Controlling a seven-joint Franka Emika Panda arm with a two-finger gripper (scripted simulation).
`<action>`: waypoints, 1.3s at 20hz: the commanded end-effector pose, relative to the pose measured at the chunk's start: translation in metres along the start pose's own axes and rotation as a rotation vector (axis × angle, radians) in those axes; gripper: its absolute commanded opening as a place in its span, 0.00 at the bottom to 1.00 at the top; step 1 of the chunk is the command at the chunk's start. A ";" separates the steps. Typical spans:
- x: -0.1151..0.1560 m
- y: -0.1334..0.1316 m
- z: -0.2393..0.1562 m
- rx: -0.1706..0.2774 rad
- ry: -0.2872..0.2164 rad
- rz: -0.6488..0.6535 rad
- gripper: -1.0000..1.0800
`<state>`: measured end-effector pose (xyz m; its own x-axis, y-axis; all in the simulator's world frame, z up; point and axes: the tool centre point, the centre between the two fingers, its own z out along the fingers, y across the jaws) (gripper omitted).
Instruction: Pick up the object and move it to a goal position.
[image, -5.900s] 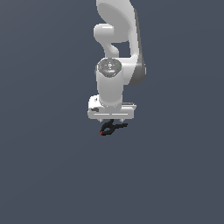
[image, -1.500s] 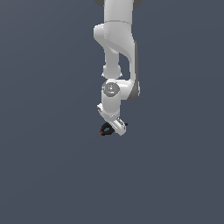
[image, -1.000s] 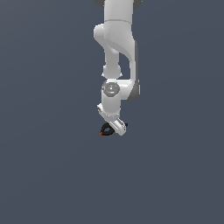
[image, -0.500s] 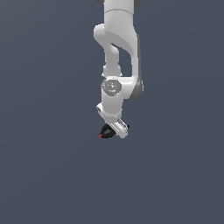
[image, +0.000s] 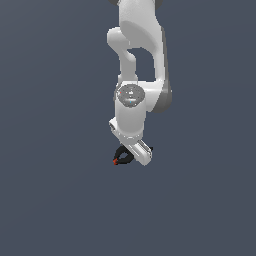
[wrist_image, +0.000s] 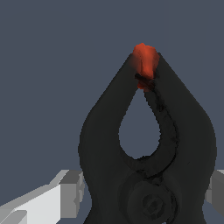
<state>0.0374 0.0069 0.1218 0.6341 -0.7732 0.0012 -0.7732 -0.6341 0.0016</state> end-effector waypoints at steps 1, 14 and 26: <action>0.008 -0.012 -0.016 0.001 0.001 0.000 0.00; 0.036 -0.055 -0.065 0.001 0.000 0.000 0.00; 0.042 -0.063 -0.074 0.001 -0.001 0.000 0.00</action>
<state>0.1123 0.0150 0.1949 0.6342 -0.7732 -0.0010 -0.7732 -0.6342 0.0019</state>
